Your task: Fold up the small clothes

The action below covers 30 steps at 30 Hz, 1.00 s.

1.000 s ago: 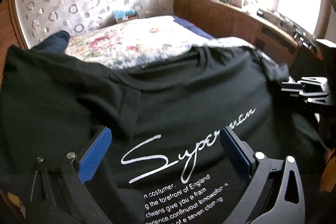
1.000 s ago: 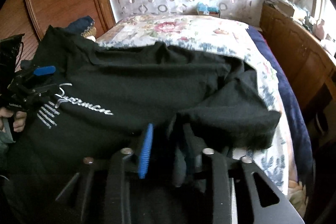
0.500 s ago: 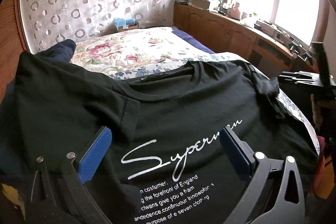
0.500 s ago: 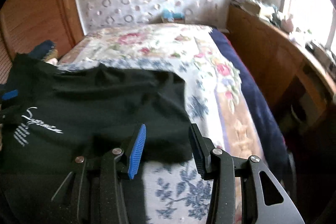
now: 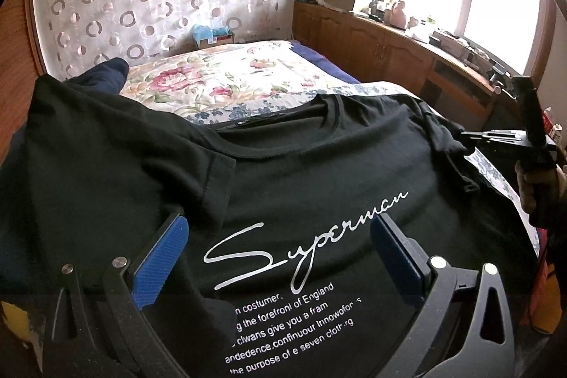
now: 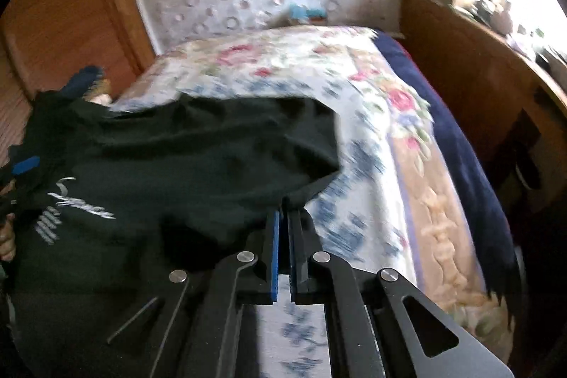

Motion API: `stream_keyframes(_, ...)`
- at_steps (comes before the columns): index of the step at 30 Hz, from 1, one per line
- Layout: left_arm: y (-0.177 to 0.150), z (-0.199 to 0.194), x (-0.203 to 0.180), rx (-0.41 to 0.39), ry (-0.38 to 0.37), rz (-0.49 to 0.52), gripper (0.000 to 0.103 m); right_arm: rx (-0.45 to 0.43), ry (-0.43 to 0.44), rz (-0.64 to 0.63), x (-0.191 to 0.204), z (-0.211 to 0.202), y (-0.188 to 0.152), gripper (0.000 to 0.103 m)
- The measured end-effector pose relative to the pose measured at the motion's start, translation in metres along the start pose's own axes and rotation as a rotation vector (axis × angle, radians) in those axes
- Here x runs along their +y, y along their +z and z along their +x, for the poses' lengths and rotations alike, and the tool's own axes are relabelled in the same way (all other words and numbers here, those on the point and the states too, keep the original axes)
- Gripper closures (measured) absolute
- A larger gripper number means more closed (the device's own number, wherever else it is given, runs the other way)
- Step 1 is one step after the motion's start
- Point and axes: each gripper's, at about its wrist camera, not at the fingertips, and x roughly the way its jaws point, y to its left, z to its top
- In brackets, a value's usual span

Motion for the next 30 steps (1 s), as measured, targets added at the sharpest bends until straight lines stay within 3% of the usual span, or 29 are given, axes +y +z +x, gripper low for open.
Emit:
stream_keyframes(6, -0.001, -0.008, 0.005, -0.019, 0.012, -0.015, 0.000, -0.070, 0.114, -0.112, 0.046, -0.012, 0.029, 0.100)
stream_keyframes(12, -0.001, -0.015, 0.013, -0.036, 0.026, -0.037, 0.000, -0.080, 0.225, -0.204, 0.092, 0.008, 0.054, 0.100)
stream_keyframes(15, -0.001, -0.018, 0.014, -0.042, 0.033, -0.042, 0.000, -0.077, 0.200, -0.228, 0.102, 0.023, 0.063, 0.099)
stream_keyframes(16, -0.001, -0.019, 0.015, -0.045, 0.033, -0.044, 0.000, -0.076, 0.192, -0.230, 0.103, 0.027, 0.067, 0.092)
stream_keyframes(17, -0.002, -0.019, 0.015, -0.046, 0.034, -0.044, 0.000, -0.077, 0.197, -0.226, 0.103, 0.028, 0.068, 0.077)
stream_keyframes(19, -0.003, -0.020, 0.015, -0.049, 0.037, -0.044, 0.000, -0.095, 0.193, -0.212, 0.099, 0.027, 0.067, 0.062)
stream_keyframes(24, -0.003, -0.021, 0.016, -0.051, 0.032, -0.051, 0.000, -0.104, 0.137, -0.181, 0.085, 0.023, 0.050, 0.062)
stream_keyframes(30, 0.000, -0.019, 0.013, -0.053, 0.024, -0.041, 0.000, -0.041, 0.123, -0.179, 0.104, 0.027, 0.015, 0.062)
